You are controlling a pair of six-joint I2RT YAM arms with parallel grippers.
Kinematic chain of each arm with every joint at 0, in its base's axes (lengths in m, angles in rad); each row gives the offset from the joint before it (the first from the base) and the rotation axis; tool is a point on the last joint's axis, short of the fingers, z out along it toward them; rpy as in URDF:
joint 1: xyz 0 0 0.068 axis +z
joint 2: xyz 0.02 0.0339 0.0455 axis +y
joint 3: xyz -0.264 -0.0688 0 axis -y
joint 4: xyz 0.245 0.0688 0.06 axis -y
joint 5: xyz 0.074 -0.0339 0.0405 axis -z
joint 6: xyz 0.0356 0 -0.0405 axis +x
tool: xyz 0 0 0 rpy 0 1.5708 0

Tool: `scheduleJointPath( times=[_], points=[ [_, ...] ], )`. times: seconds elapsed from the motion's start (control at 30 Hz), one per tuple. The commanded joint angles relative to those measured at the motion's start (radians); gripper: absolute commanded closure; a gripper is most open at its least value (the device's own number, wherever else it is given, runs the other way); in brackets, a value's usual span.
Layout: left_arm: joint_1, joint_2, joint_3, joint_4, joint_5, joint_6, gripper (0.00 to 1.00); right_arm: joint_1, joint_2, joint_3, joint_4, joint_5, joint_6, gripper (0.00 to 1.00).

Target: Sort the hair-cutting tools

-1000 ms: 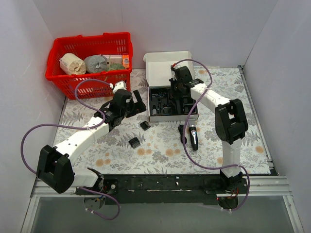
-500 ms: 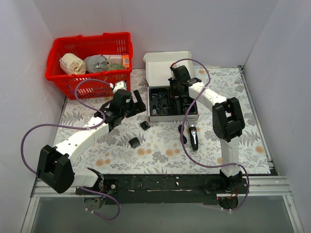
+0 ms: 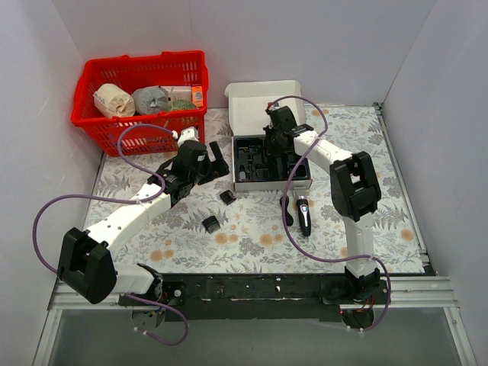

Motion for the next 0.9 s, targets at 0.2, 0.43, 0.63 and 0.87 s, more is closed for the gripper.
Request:
scheduleJointPath(
  times=[0.2, 0.43, 0.63, 0.87],
  points=[
    [-0.002, -0.06, -0.003, -0.004, -0.022, 0.017, 0.02, 0.014, 0.034, -0.016, 0.024, 0.021, -0.004, 0.99],
    [-0.002, -0.063, -0.004, -0.005, -0.019, 0.017, 0.02, 0.023, 0.01, 0.009, 0.007, 0.047, -0.009, 0.99],
    [-0.003, -0.06, -0.001, -0.004, -0.016, 0.015, 0.02, 0.025, 0.002, 0.047, -0.007, 0.073, -0.019, 0.99],
    [-0.002, -0.063, -0.009, -0.002, -0.013, 0.017, 0.02, 0.025, 0.044, 0.102, -0.016, 0.083, -0.024, 0.99]
  ],
)
